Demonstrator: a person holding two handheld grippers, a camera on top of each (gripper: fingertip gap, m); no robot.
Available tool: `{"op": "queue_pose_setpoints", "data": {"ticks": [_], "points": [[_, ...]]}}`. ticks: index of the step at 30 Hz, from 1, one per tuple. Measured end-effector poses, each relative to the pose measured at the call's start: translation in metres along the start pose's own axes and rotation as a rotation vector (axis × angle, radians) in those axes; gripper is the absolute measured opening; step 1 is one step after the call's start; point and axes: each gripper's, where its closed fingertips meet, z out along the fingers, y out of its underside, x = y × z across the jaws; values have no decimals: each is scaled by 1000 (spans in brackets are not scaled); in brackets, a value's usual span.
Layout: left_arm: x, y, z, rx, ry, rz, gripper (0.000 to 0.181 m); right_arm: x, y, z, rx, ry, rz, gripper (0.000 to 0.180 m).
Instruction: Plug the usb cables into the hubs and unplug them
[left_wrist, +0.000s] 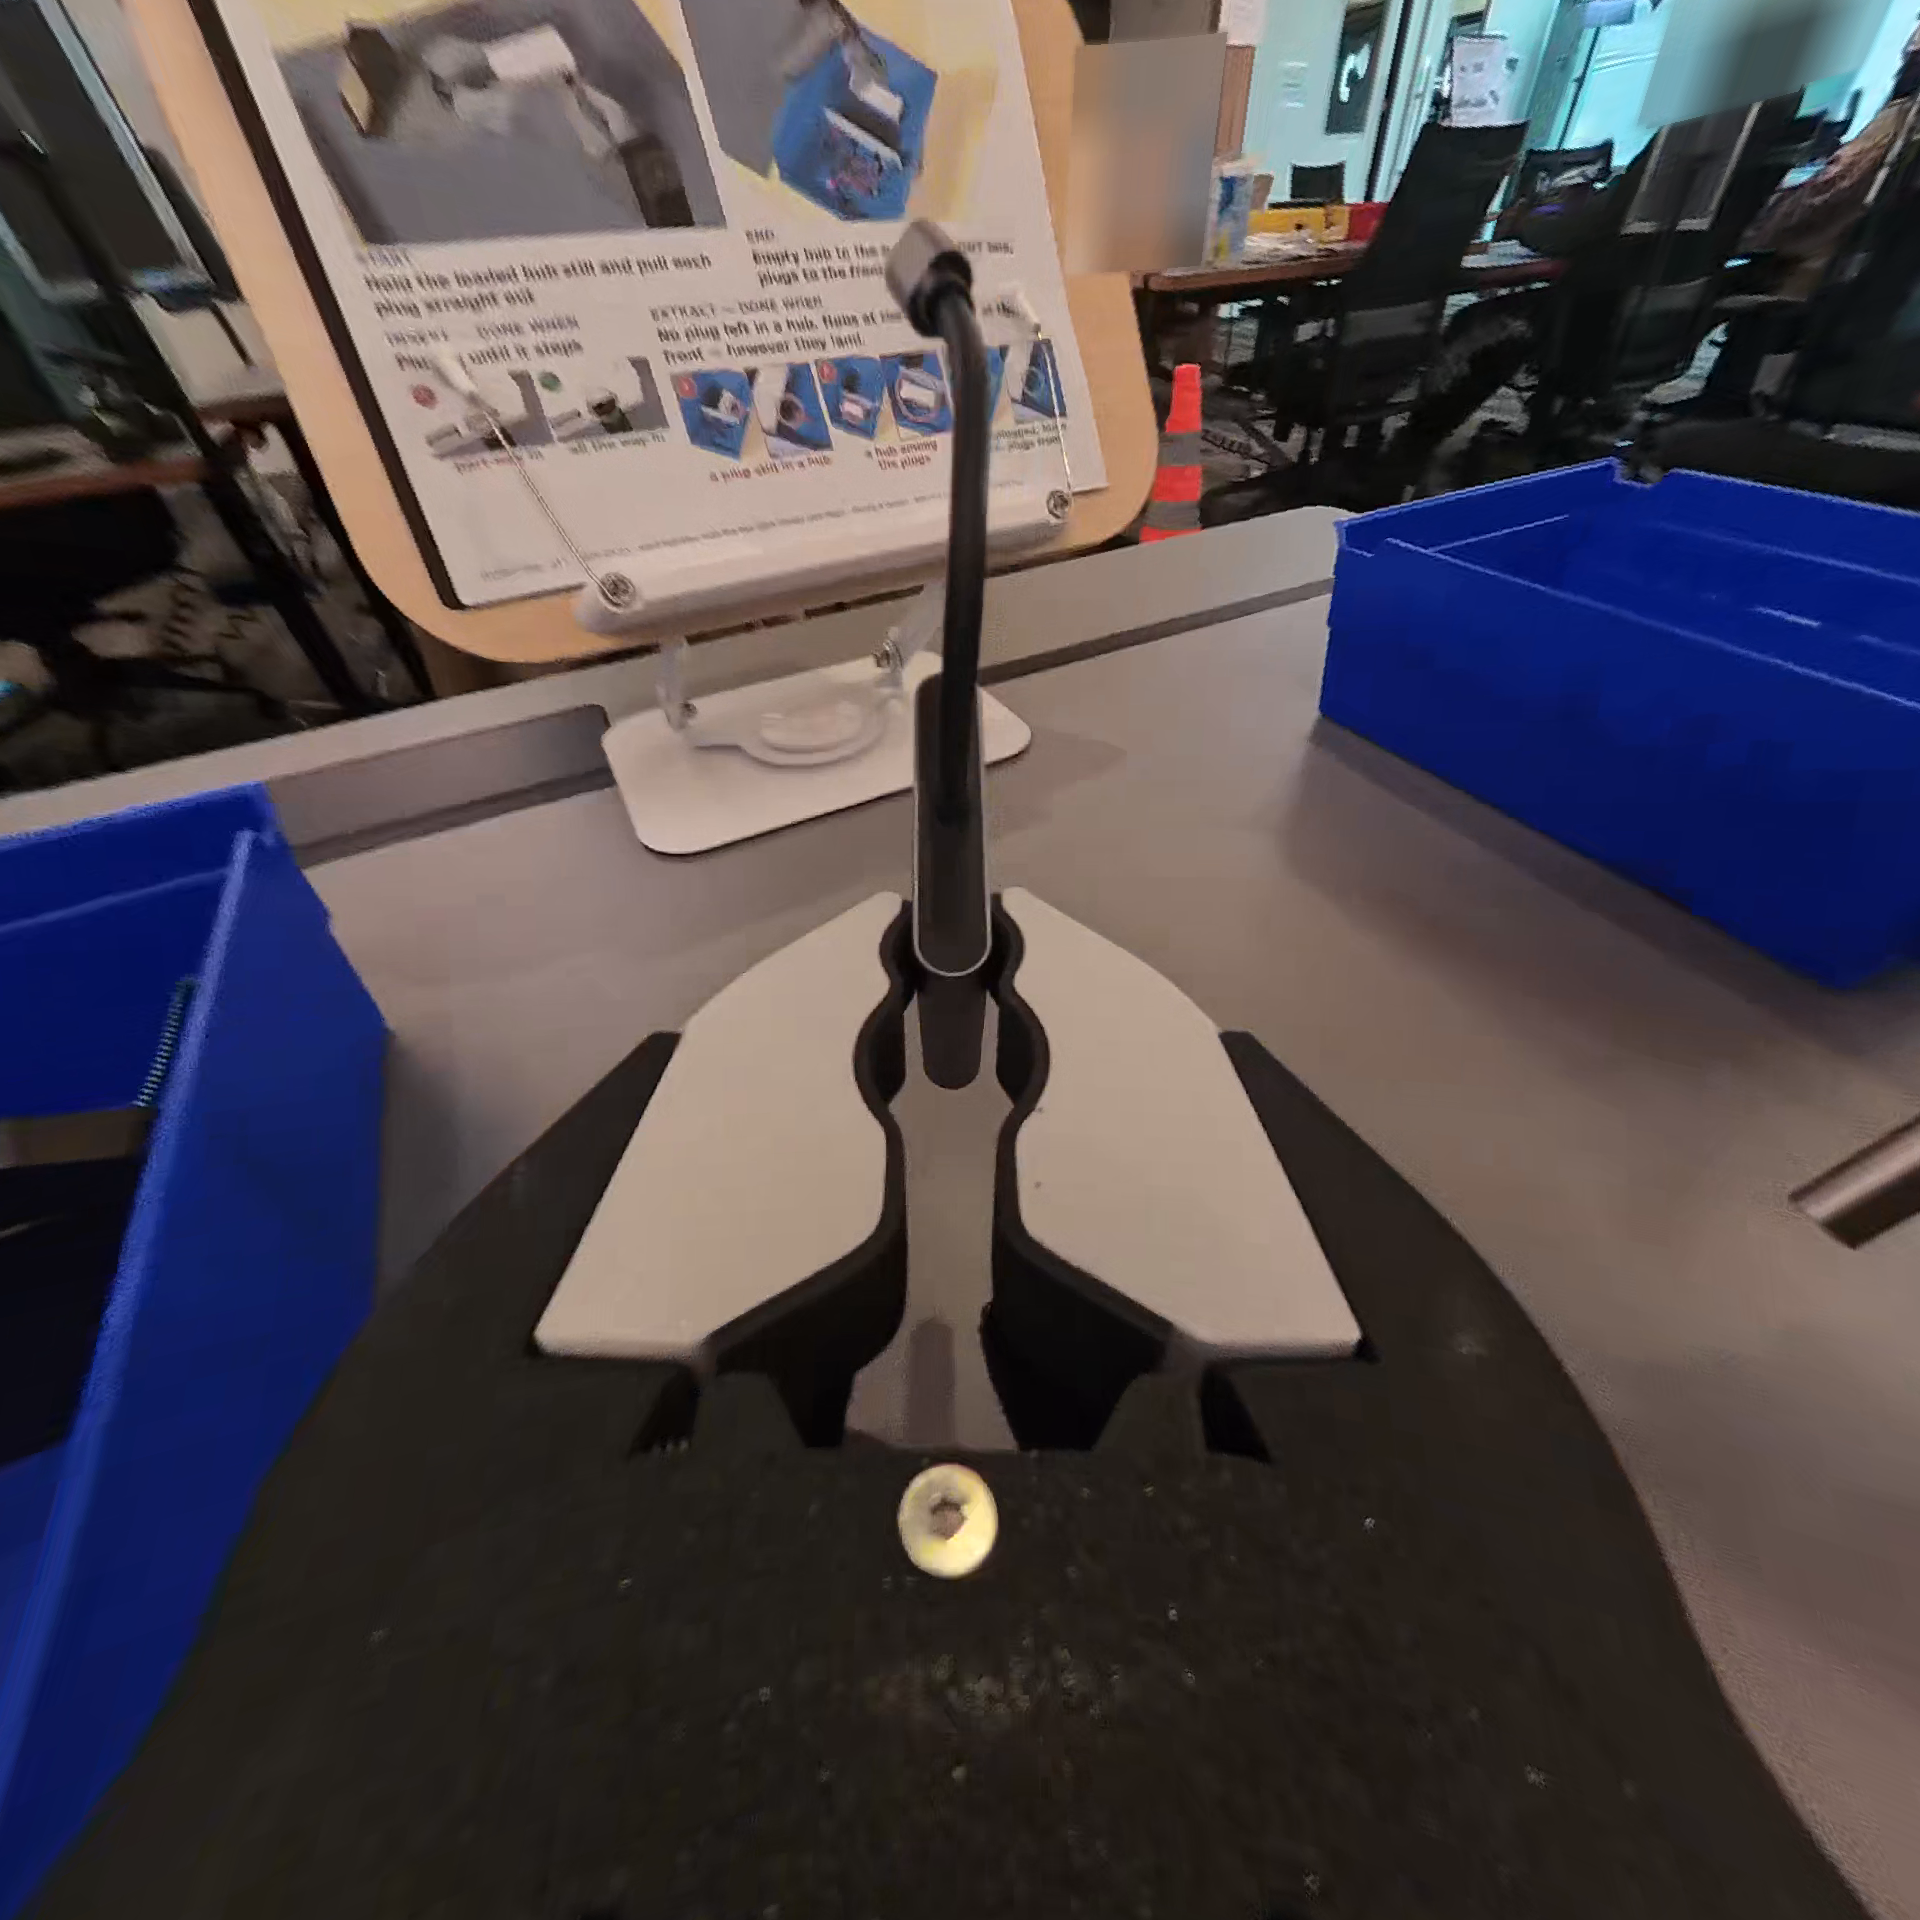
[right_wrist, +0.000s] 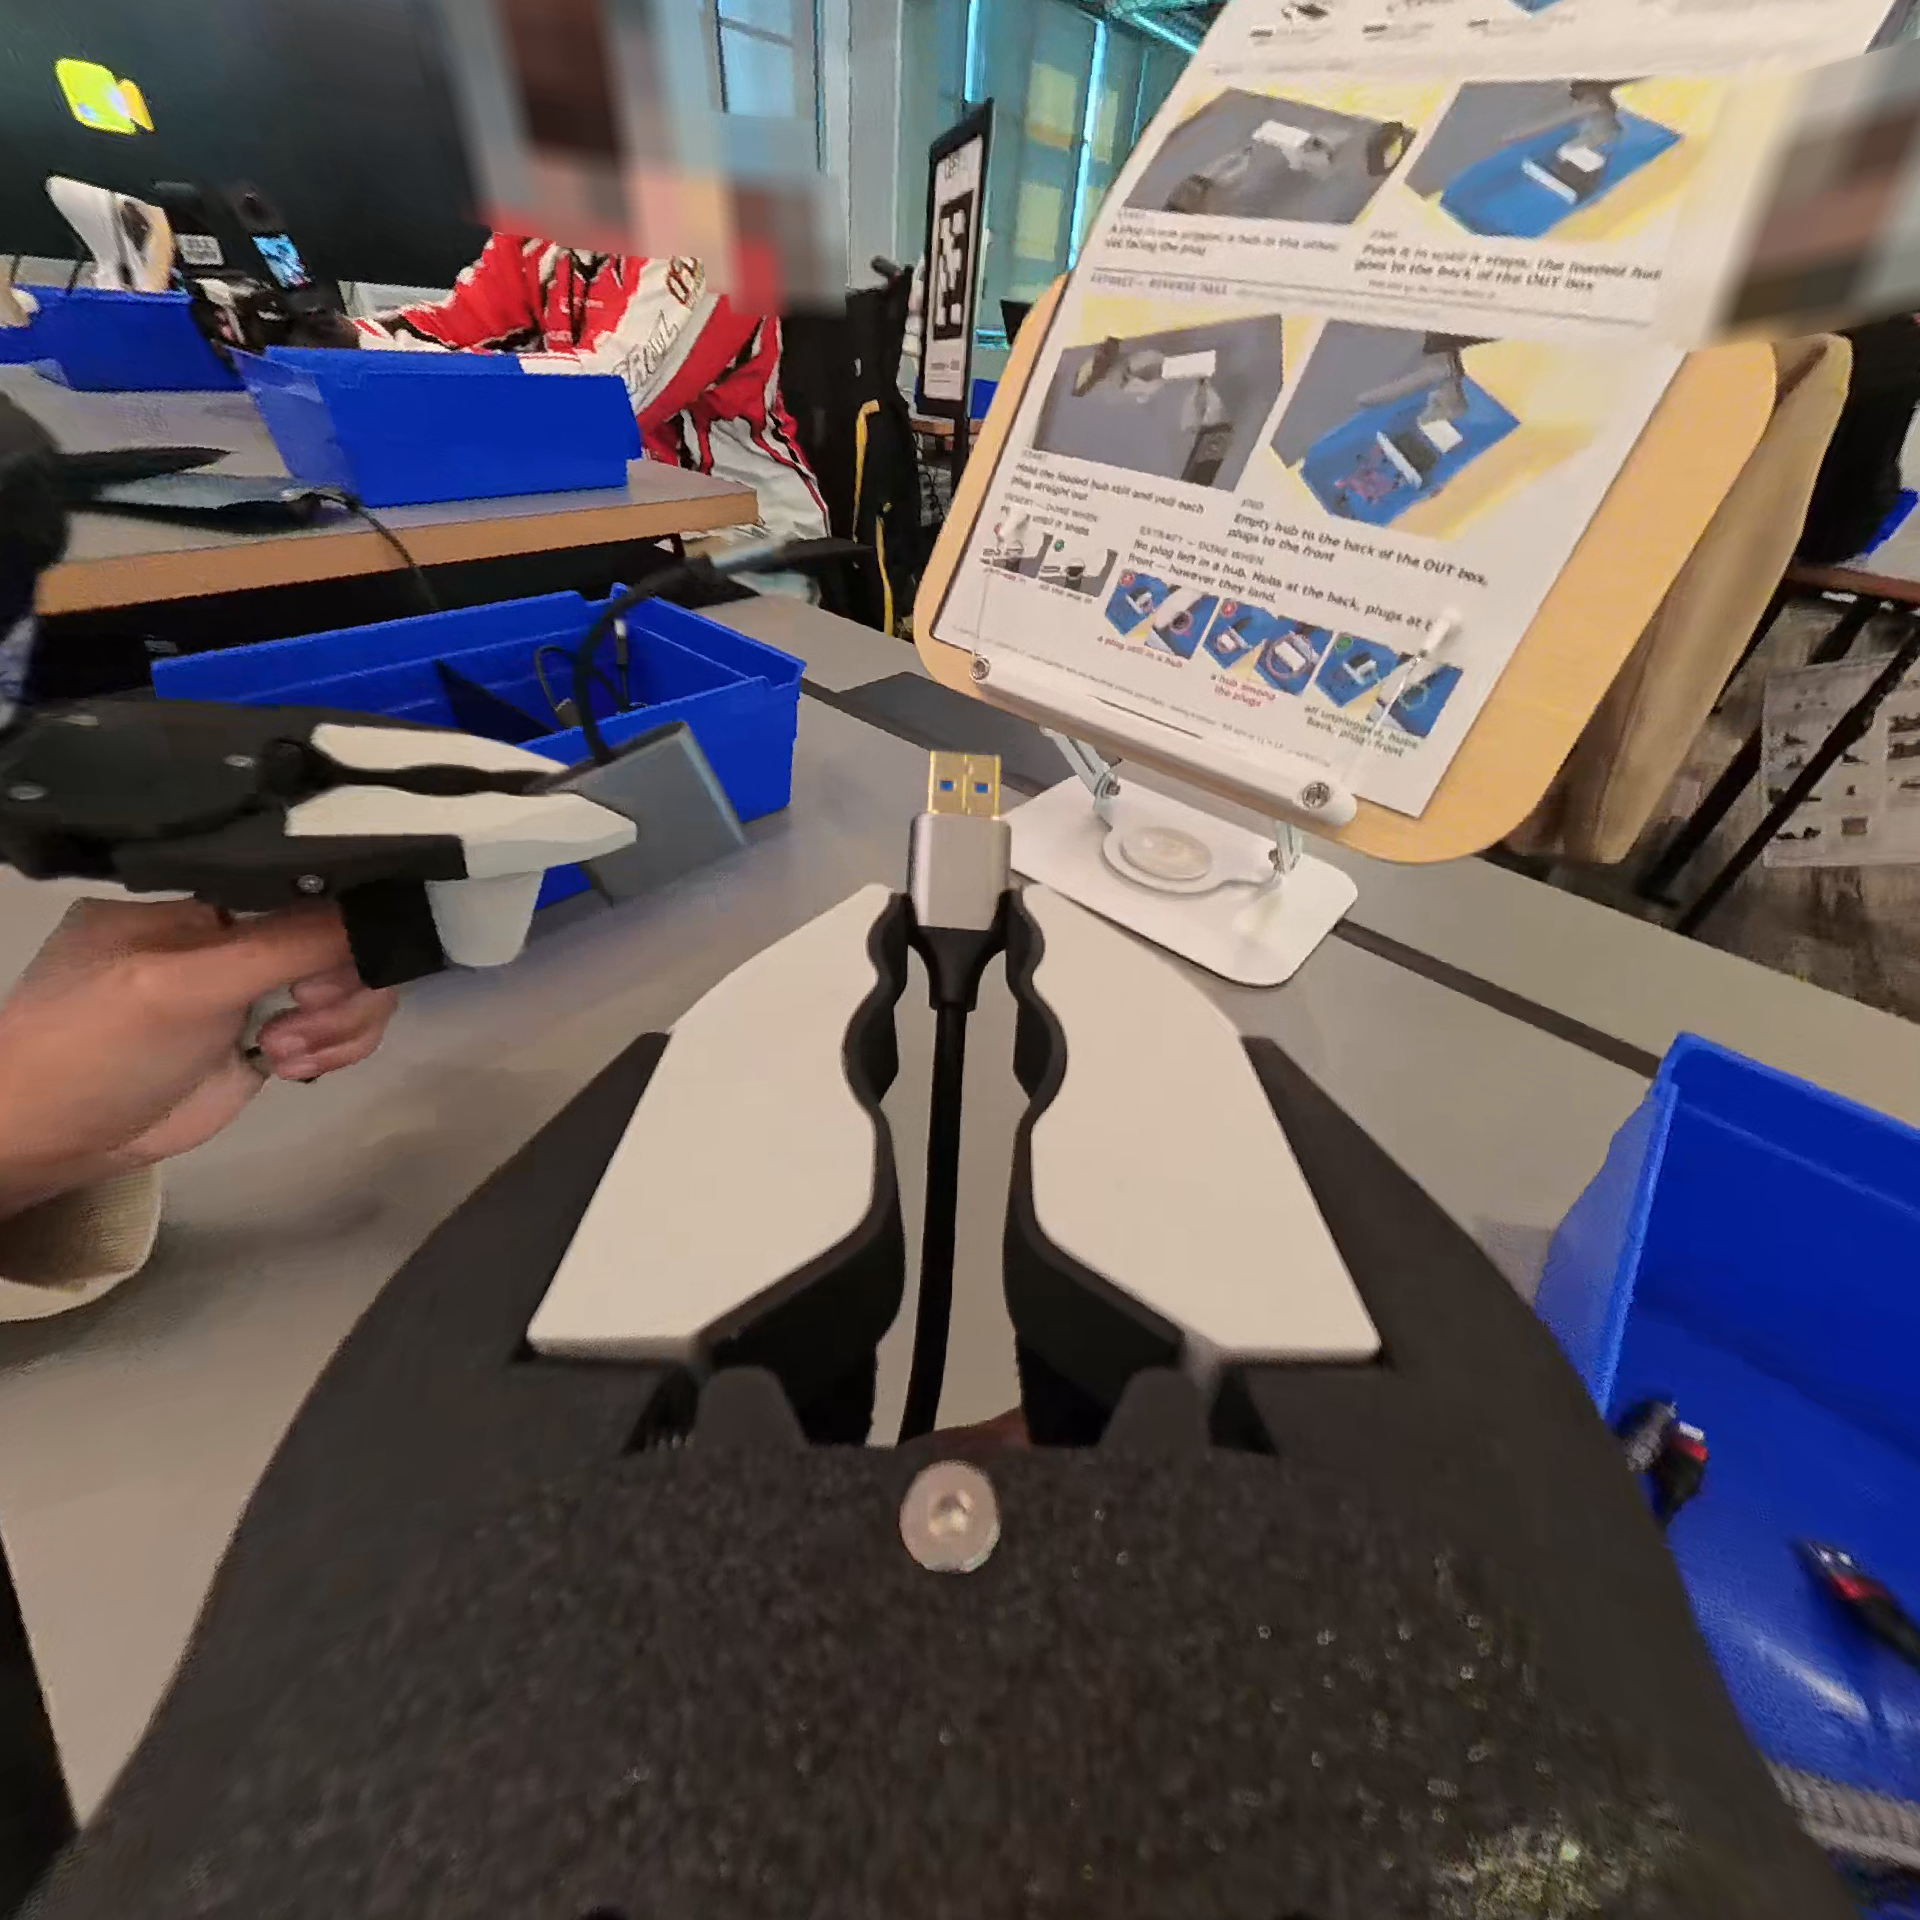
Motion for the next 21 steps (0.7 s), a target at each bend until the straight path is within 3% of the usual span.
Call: {"op": "queue_pose_setpoints", "data": {"ticks": [5,9,12,15,18,21], "points": [[-3,2,-2,21,-23,19,12,28,-13,-15,12,60,12,18],[-2,24,-5,44,-18,48,12,131,-73,-57,-15,246,-20,18],[-1,17,-4,69,16,1,12,202,-74,-61,-249,243,-43,18],[2,24,3,29,63,-21,12,246,-14,-47,-487,172,-42,18],[1,26,5,20,75,-39,12,272,80,-42,-716,168,40,18],[-3,28,6,10,66,-43,11,288,147,-44,-863,234,111,18]]}}
